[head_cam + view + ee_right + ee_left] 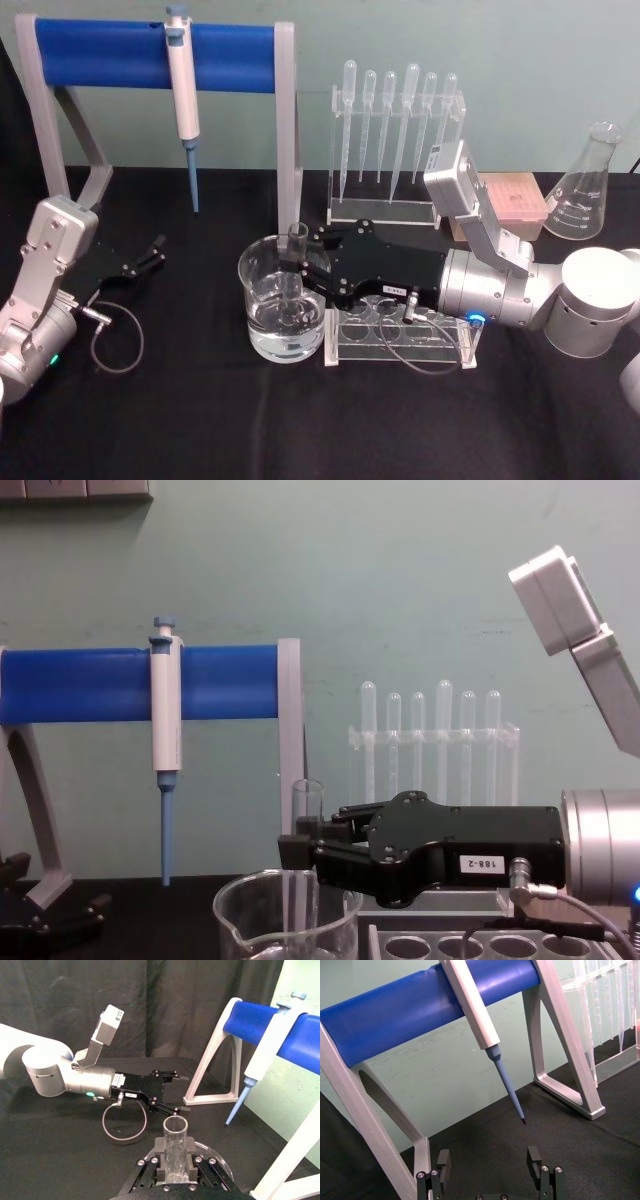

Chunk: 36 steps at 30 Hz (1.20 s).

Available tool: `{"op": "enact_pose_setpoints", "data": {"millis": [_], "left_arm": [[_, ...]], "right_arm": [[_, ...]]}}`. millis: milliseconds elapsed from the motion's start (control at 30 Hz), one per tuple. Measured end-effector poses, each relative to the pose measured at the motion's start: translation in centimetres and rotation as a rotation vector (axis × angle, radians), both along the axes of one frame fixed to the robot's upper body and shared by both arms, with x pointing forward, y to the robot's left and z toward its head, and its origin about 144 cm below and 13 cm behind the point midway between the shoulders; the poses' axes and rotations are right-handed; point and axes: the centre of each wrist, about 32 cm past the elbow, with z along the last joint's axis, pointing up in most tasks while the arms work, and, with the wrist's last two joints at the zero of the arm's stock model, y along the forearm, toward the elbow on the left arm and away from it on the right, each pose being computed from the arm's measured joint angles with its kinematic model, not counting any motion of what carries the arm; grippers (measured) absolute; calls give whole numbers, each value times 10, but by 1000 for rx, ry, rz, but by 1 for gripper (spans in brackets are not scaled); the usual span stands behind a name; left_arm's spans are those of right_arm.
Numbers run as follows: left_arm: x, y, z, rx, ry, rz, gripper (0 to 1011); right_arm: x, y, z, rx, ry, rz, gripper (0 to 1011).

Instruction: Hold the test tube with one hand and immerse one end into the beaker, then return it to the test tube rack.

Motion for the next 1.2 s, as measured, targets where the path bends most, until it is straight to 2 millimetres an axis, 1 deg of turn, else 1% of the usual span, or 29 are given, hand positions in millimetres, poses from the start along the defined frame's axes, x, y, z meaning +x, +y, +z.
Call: {"op": "enact_pose_setpoints", "data": {"millis": [1200], "left_arm": [[0, 0, 0, 0, 0, 0, 1000]], "right_arm": [[0, 0, 0, 0, 0, 0, 234]]}}
